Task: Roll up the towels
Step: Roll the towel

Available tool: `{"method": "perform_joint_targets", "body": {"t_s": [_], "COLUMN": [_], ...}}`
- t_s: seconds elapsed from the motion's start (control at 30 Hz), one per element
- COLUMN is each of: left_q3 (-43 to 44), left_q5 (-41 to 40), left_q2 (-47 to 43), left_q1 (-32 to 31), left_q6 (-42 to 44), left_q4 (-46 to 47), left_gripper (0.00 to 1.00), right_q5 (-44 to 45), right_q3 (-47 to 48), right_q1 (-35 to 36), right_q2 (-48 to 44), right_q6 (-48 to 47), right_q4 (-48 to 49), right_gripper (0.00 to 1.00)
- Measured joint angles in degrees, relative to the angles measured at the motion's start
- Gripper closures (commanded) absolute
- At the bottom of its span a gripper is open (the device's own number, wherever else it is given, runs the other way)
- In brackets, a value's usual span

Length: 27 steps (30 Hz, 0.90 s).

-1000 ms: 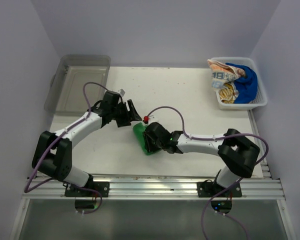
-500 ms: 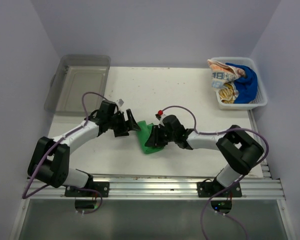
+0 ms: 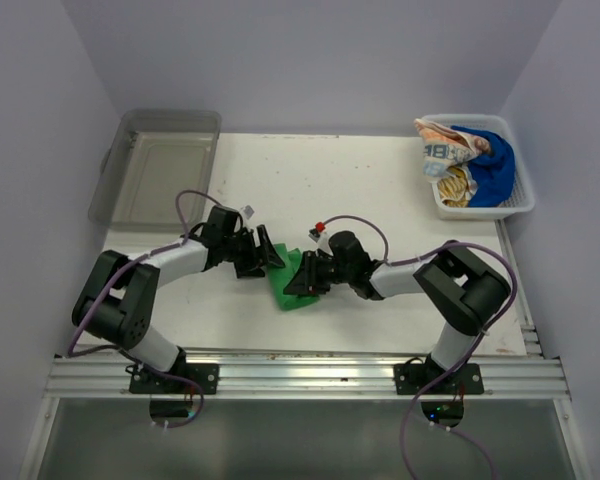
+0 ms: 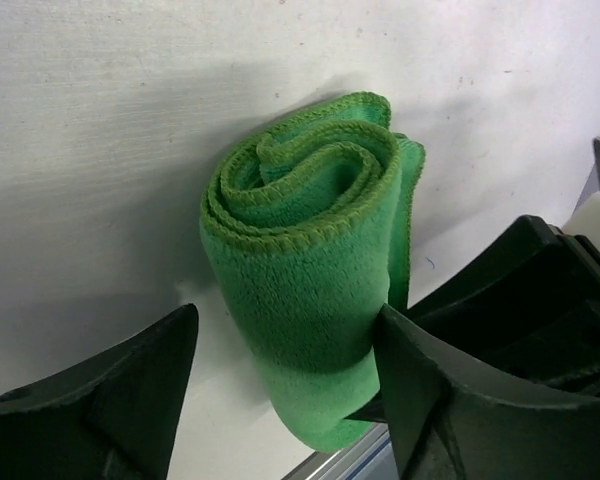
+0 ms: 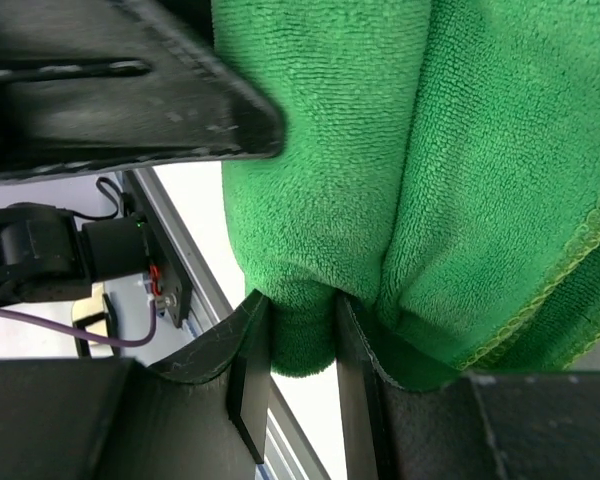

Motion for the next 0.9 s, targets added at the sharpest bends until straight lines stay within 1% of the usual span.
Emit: {"method": "perform_joint_targets", "body": {"t_s": [0.03,0.07,0.13,0.17,0.23,0.27,0.3,0.37,0.4,0.47,0.5,0.63,0.73,0.9], "left_q3": [0.2,0.42,0.96,1.25,1.97,2.43,2.91,3.5,3.56,3.58,3.58,3.58,3.58,3.98], "left_q5": [0.09,0.24,0.72,0.98,1.07,0.85,0.48,-0.42,-0.83,-1.75,-2.43,-5.95,-9.05,-12.66], "left_q2": [0.76,1.64,2.82,3.17,3.61,3.78,3.96,4.02,4.0,3.65,3.26,0.79,-1.25,-1.9], "left_q1": [-0.02,-0.02,-0.02,-0.02,-0.31,-0.46,-0.7,-1.09,-1.16,-1.22,-1.33,-1.53,-1.53,-1.49], "left_q6": [-0.07,-0.07,-0.35,-0.63,-1.07,-1.09,-1.2,-1.27,-1.44,-2.03,-2.51,-4.39,-5.95,-7.37], "left_q4": [0.09,0.33,0.52,0.66,0.52,0.15,-0.26,-0.92,-1.03,-1.51,-2.03,-5.01,-7.72,-11.28], "left_gripper": [0.3,0.38,0.49,0.65,0.78,0.88,0.91,1.0,1.0,1.0,1.0,1.0,1.0,1.0], "right_q5": [0.0,0.0,0.04,0.17,0.44,0.61,1.01,2.56,3.8,6.8,8.07,16.28,24.59,39.76], "right_q3": [-0.07,-0.09,-0.11,-0.11,0.39,1.16,2.12,4.66,5.92,8.15,8.79,10.1,11.13,14.45], "right_q1": [0.0,0.0,0.0,0.0,0.02,0.04,0.11,0.7,1.16,2.21,2.64,4.96,7.69,15.52], "right_q2": [0.0,0.0,0.0,0.0,-0.02,-0.07,-0.15,-0.39,-0.66,-1.4,-1.88,-6.54,-10.21,-13.2], "right_q6": [0.17,0.2,0.2,0.17,-0.2,-0.66,-1.27,-2.73,-3.43,-5.01,-5.49,-7.91,-9.49,-12.24], "right_q4": [0.11,0.17,0.11,0.02,-1.05,-2.62,-4.44,-9.55,-12.15,-17.16,-18.91,-27.47,-34.36,-45.13], "right_gripper": [1.0,1.0,1.0,1.0,0.98,0.97,0.89,0.81,0.69,0.59,0.5,0.43,0.42,0.4]}}
